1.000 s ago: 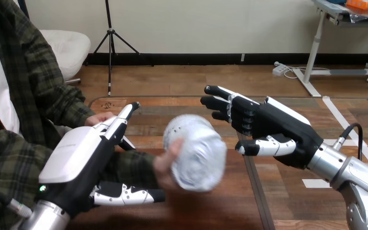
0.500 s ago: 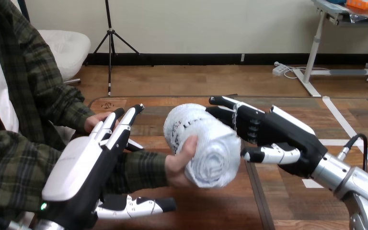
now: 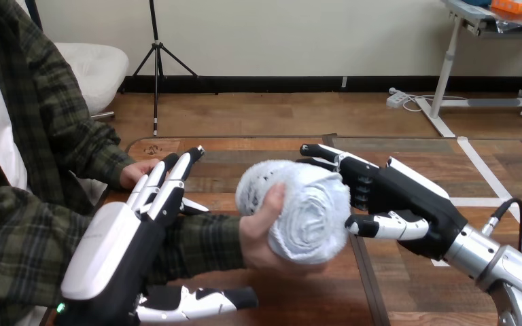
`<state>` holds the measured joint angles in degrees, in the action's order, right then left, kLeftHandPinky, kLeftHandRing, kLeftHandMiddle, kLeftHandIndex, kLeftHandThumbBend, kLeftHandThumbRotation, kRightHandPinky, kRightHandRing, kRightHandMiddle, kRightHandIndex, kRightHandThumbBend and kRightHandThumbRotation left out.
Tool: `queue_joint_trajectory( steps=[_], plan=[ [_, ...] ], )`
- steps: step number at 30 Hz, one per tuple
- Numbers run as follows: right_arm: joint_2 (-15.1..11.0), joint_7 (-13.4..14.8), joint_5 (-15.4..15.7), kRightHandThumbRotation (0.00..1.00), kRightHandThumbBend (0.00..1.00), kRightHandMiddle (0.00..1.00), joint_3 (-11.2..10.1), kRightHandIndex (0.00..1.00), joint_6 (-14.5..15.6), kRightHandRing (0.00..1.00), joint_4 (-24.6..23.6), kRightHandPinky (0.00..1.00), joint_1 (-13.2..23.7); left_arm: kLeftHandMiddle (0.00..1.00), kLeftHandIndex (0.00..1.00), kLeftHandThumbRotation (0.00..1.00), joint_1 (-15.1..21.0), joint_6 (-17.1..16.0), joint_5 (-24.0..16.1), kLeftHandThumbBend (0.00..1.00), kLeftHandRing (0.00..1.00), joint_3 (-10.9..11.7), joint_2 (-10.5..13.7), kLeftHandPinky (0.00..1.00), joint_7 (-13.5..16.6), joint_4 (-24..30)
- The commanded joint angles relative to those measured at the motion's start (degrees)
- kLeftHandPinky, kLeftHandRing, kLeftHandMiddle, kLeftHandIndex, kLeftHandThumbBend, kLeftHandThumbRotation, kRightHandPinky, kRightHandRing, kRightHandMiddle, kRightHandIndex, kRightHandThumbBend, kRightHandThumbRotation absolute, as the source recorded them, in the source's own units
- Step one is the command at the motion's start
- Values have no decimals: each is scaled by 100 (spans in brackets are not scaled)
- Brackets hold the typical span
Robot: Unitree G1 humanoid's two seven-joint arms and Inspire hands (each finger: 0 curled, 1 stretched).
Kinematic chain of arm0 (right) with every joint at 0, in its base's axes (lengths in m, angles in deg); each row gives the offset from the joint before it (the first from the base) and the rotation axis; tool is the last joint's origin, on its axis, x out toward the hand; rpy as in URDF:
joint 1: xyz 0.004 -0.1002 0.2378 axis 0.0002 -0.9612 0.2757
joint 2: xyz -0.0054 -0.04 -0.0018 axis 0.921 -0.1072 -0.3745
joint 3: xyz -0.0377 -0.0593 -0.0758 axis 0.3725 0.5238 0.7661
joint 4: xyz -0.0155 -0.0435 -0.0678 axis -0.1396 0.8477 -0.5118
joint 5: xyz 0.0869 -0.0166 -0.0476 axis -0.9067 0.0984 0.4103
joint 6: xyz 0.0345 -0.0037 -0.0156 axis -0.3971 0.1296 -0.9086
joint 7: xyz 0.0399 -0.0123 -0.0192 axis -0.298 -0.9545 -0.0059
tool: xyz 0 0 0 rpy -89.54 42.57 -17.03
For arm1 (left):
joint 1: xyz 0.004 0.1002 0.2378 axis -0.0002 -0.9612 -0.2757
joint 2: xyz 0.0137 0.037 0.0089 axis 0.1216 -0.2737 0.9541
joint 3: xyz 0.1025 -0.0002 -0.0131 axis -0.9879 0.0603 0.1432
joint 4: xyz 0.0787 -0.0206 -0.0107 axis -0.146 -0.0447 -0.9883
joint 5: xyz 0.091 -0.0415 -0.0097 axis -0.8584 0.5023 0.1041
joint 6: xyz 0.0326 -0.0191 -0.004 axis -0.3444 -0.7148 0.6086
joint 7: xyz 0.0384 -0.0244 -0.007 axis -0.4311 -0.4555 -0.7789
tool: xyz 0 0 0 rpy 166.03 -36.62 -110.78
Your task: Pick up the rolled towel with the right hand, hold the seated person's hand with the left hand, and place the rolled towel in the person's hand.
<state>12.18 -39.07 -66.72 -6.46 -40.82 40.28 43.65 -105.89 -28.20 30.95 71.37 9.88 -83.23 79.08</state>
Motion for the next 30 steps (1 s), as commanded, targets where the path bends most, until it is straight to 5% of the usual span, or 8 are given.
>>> queue_joint_trajectory(
  steps=[1,30],
  plan=[
    [-72,-7,-36,55,100,92,-108,94,-111,95,90,97,95,100,100,54,154,-463,83,100,100,-381,-146,100,36,94],
    [-49,-70,-99,54,100,92,-145,94,-331,96,169,98,-126,100,100,52,-144,-353,-215,100,98,-533,-528,91,28,402]
  ],
)
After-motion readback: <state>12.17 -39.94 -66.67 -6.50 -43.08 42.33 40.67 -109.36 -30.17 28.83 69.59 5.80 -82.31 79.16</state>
